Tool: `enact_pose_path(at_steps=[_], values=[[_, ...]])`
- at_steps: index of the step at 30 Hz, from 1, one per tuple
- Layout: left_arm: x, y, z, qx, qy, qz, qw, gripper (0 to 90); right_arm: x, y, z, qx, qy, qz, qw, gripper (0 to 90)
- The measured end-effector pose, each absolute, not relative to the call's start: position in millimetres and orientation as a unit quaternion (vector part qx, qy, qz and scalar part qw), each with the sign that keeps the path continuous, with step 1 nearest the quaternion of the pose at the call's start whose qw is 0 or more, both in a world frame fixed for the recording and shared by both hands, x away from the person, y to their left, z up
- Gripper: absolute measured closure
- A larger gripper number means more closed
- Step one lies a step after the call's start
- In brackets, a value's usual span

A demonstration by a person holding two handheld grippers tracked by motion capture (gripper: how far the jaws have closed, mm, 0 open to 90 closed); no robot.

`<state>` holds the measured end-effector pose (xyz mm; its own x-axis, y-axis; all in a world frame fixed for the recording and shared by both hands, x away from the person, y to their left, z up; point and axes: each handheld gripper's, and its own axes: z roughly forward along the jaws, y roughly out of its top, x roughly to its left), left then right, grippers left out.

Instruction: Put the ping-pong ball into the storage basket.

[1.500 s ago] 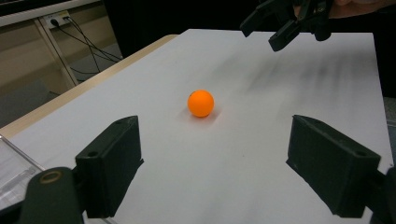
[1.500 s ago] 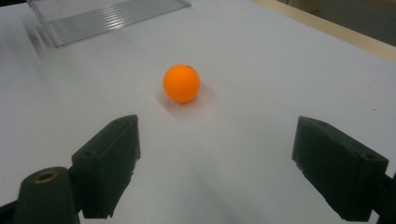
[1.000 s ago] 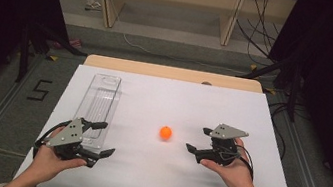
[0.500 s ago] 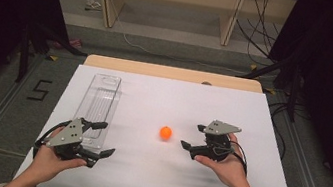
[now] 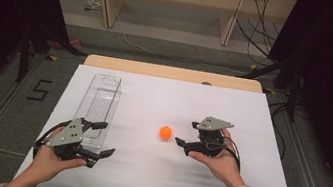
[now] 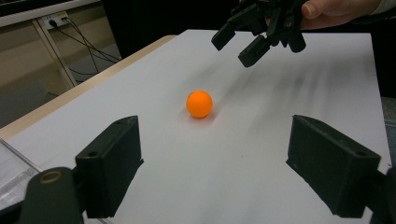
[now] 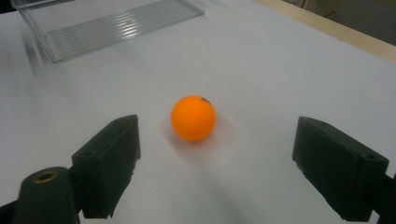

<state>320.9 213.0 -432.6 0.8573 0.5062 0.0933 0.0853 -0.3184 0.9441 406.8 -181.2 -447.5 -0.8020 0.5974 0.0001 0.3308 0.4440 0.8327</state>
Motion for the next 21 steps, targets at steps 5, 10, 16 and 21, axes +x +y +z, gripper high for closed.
enact_pose_path(at_steps=[5, 10, 16, 21], values=[[320.9, 213.1, -432.5, 0.789, 0.187, 0.190, 0.553, 17.3, 410.8, -175.7, -449.0, 0.275, 0.838, 0.448, 0.147, 16.1], [320.8, 213.1, -432.5, 0.789, 0.187, 0.190, 0.553, 17.3, 414.4, -170.6, -450.4, 0.273, 0.840, 0.446, 0.145, 16.1], [320.8, 213.1, -432.4, 0.789, 0.186, 0.190, 0.553, 17.3, 419.3, -163.1, -452.6, 0.270, 0.843, 0.444, 0.141, 16.1], [320.5, 213.0, -432.4, 0.789, 0.187, 0.190, 0.554, 17.3, 424.0, -157.0, -455.3, 0.269, 0.844, 0.441, 0.140, 16.1]])
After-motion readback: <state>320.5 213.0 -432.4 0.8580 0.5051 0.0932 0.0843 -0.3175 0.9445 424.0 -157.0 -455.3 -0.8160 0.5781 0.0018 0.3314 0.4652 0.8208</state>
